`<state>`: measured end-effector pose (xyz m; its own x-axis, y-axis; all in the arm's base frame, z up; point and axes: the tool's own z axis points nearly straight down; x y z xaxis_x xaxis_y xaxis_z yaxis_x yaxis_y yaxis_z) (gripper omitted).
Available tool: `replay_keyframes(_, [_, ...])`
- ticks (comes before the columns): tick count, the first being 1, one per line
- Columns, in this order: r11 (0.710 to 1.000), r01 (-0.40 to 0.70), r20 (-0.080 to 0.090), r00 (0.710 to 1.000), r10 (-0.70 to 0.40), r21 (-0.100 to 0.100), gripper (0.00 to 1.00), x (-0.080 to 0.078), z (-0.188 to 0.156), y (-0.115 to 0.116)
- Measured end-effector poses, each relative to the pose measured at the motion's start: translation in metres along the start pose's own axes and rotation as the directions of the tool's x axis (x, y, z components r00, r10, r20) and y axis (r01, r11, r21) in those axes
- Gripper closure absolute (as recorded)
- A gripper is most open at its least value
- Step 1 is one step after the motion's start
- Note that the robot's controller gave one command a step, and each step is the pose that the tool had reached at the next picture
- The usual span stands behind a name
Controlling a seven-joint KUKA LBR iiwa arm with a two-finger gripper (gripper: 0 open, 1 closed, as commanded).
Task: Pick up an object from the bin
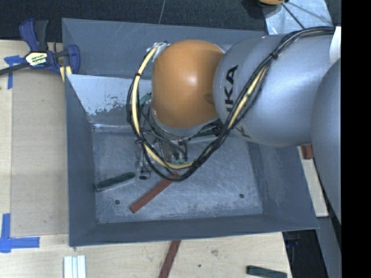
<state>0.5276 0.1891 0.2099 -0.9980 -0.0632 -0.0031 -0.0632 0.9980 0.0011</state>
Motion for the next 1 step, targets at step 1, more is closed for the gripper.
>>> replay_keyframes(1, [1.0, 0.0, 0.0, 1.0, 0.0, 0.0, 1.0, 0.0001, 0.0001, 0.0])
